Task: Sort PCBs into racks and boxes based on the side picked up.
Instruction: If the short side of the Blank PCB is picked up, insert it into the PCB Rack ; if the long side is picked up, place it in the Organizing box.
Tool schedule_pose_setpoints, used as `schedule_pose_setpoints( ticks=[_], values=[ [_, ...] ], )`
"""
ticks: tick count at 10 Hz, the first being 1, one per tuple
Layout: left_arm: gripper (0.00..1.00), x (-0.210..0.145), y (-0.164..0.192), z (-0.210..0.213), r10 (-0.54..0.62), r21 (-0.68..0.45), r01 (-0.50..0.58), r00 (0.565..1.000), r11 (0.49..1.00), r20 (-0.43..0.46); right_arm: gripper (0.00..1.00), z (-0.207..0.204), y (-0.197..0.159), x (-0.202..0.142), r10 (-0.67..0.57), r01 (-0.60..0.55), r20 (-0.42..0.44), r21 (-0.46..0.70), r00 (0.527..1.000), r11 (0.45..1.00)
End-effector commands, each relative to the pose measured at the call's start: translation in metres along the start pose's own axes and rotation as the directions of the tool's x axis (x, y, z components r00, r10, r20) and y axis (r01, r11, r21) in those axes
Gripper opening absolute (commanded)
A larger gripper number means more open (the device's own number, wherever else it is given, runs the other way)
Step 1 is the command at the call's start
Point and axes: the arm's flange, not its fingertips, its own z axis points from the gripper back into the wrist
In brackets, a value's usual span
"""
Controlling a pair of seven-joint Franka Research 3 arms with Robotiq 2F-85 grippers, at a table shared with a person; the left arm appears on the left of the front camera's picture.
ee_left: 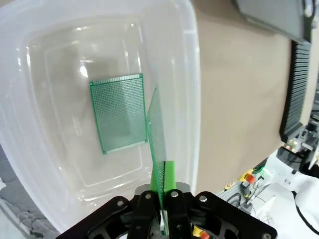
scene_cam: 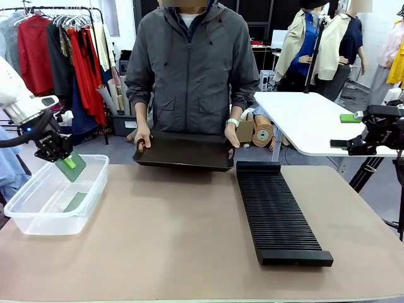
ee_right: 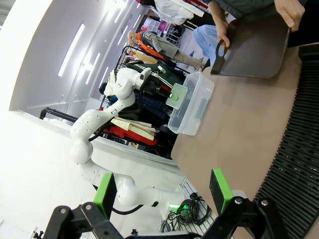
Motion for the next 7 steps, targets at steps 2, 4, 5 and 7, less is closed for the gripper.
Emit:
schedule_pose_setpoints(
  ticks=[2, 4, 5, 7],
  values=[
    [0.00, 0.000, 0.021, -0.024, -0.045, -0.006, 0.045, 0.999, 0.999, 0.026, 1.00, 0.001, 0.002, 0.000, 0.009, -0.009, -0.001, 0.008, 1.000, 1.000],
    [0.00, 0.004, 0.029, -0.044, -0.050, -0.004, 0.051, 0.999, 0.999, 0.014, 1.00, 0.001, 0.002, 0.000, 0.009, -0.009, -0.001, 0.008, 1.000, 1.000],
    [0.00, 0.006, 0.032, -0.053, -0.053, -0.018, 0.053, 0.999, 0.998, 0.007, 1.00, 0.001, 0.002, 0.000, 0.009, -0.009, -0.001, 0.008, 1.000, 1.000],
    [0.00, 0.010, 0.042, -0.071, -0.043, -0.042, 0.043, 0.999, 0.998, -0.012, 1.00, 0.001, 0.002, 0.000, 0.009, -0.009, -0.001, 0.008, 1.000, 1.000]
  ],
)
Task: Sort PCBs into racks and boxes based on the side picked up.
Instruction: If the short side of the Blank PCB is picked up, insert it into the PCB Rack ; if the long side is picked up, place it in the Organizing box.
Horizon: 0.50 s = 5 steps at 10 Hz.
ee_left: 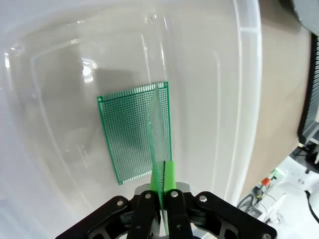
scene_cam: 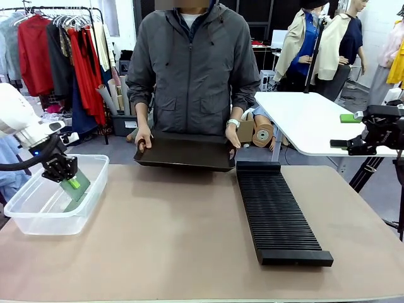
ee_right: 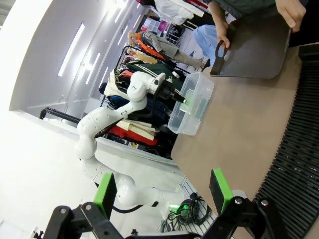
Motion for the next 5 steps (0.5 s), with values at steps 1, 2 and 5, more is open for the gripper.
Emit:
schedule_pose_setpoints(
  ticks=[1, 2, 5],
  values=[
    [0.00, 0.001, 0.008, -0.009, -0.002, -0.041, 0.003, 1.000, 0.999, 0.013, 1.00, 0.001, 0.002, 0.000, 0.009, -0.009, -0.001, 0.008, 1.000, 1.000],
    [0.00, 0.001, 0.011, -0.013, 0.002, -0.053, -0.002, 1.000, 0.999, 0.010, 1.00, 0.001, 0.002, 0.000, 0.009, -0.009, -0.001, 0.008, 1.000, 1.000],
    [0.11, 0.004, 0.014, -0.018, 0.010, -0.043, -0.010, 1.000, 0.999, 0.005, 1.00, 0.001, 0.002, 0.000, 0.009, -0.009, -0.001, 0.008, 1.000, 1.000]
  ],
)
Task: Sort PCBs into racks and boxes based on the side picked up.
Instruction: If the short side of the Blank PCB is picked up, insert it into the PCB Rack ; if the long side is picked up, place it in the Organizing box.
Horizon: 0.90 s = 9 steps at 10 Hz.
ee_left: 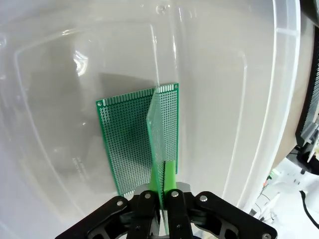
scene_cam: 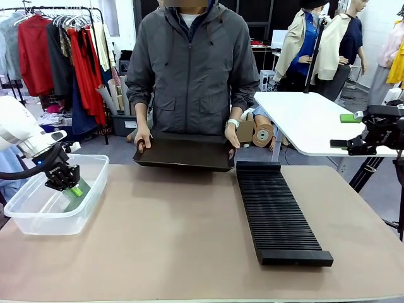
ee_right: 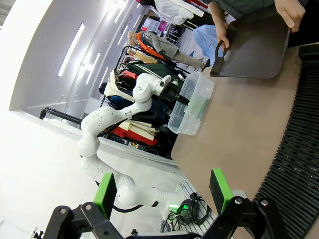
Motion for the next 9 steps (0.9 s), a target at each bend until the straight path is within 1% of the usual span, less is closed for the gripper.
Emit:
schedule_pose_setpoints(
  ticks=[1, 4, 5, 7, 9],
  values=[
    [0.31, 0.001, -0.003, 0.009, -0.020, 0.004, 0.019, 0.999, 1.000, 0.033, 1.00, 0.001, 0.002, 0.000, 0.009, -0.009, -0.001, 0.008, 1.000, 1.000],
    [0.91, 0.004, -0.014, 0.024, -0.036, 0.090, 0.031, 0.998, 0.995, 0.060, 1.00, 0.001, 0.002, 0.000, 0.009, -0.009, -0.001, 0.008, 1.000, 1.000],
    [1.00, 0.001, -0.021, 0.034, -0.037, 0.108, 0.030, 0.997, 0.994, 0.067, 1.00, 0.001, 0.002, 0.000, 0.009, -0.009, -0.001, 0.008, 1.000, 1.000],
    [1.00, -0.004, -0.037, 0.052, -0.049, 0.125, 0.039, 0.996, 0.991, 0.079, 1.00, 0.001, 0.002, 0.000, 0.009, -0.009, -0.001, 0.008, 1.000, 1.000],
    [1.00, -0.005, -0.042, 0.058, -0.060, 0.137, 0.048, 0.995, 0.989, 0.084, 1.00, 0.001, 0.002, 0.000, 0.009, -0.009, -0.001, 0.008, 1.000, 1.000]
  ],
)
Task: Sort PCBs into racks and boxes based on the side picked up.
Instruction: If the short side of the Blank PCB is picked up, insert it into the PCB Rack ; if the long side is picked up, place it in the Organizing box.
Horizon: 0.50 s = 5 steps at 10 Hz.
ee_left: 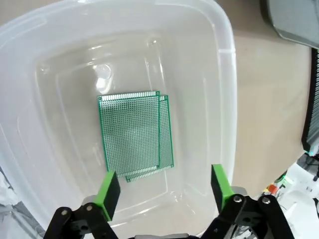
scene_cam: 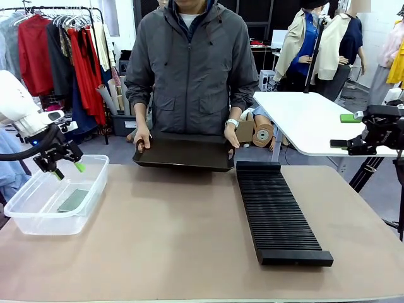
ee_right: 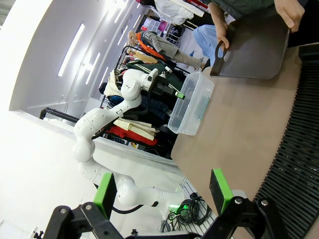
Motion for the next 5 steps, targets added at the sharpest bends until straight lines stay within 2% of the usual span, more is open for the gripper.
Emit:
schedule_pose_setpoints(
  ticks=[1, 5],
  values=[
    [1.00, -0.0050, -0.0009, -0.0030, 0.011, 0.026, -0.010, 1.000, 1.000, -0.012, 1.00, 0.0006, 0.0018, -0.0001, 0.009, -0.009, -0.001, 0.008, 1.000, 1.000],
    [1.00, -0.0087, -0.0018, -0.0041, 0.005, 0.015, -0.005, 1.000, 1.000, -0.010, 1.00, 0.0006, 0.0018, -0.0001, 0.009, -0.009, -0.001, 0.008, 1.000, 1.000]
  ],
)
